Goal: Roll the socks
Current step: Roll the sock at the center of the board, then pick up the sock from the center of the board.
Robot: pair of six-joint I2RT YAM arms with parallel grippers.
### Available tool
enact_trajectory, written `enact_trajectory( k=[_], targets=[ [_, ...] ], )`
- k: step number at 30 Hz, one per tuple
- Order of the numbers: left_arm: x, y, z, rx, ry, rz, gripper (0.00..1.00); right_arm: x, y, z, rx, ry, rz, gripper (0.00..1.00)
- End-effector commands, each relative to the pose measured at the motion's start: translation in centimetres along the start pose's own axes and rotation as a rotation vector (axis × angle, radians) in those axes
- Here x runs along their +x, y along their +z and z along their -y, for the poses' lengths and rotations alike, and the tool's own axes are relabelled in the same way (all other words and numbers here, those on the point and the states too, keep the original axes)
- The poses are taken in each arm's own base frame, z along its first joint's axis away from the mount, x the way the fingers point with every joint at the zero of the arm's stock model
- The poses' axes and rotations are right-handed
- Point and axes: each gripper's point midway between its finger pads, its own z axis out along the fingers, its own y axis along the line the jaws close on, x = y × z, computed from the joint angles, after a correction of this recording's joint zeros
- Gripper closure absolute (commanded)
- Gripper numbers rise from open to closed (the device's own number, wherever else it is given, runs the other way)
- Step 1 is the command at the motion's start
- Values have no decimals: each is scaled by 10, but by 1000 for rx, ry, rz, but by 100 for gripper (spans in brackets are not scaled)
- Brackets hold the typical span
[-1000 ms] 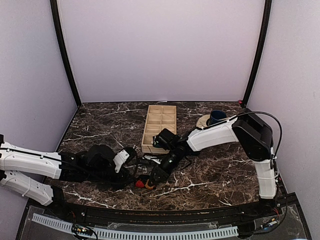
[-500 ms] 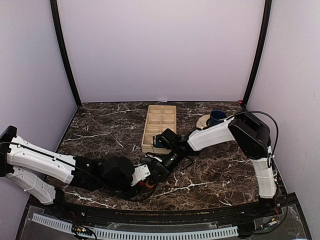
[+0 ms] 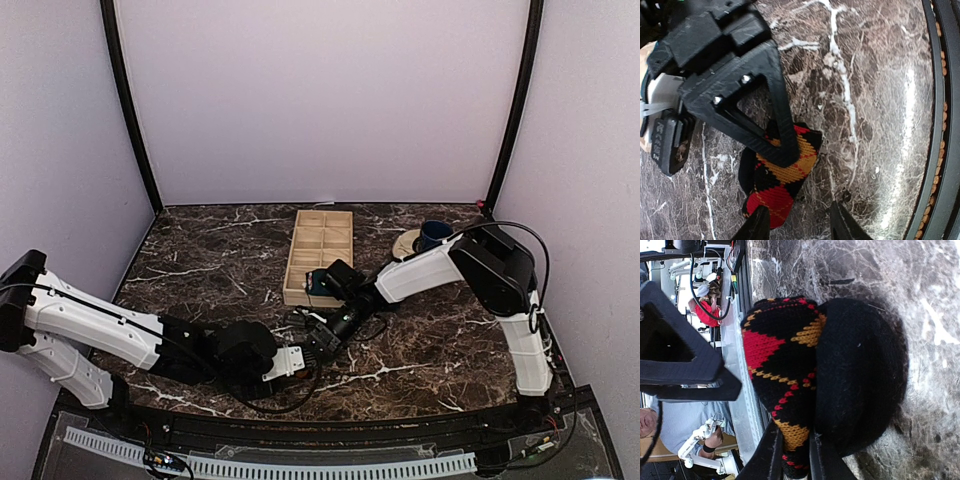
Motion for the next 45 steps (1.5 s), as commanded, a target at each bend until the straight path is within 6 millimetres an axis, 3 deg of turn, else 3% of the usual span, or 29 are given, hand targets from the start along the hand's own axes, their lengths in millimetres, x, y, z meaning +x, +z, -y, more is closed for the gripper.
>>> enact_trajectory(
  k=[1,29,38,45],
  targets=[
    [-4,2,1,2,84,-5,56,20,8,28,53,117,-42,89],
    [-2,29,-4,-72,254,-33,57,23,9,32,29,149,-46,89],
    [-9,29,-11,-121,294,7,56,23,11,34,18,160,-52,89],
    [-4,35,-8,-101,310,-10,55,21,10,33,9,161,-50,89]
  ],
)
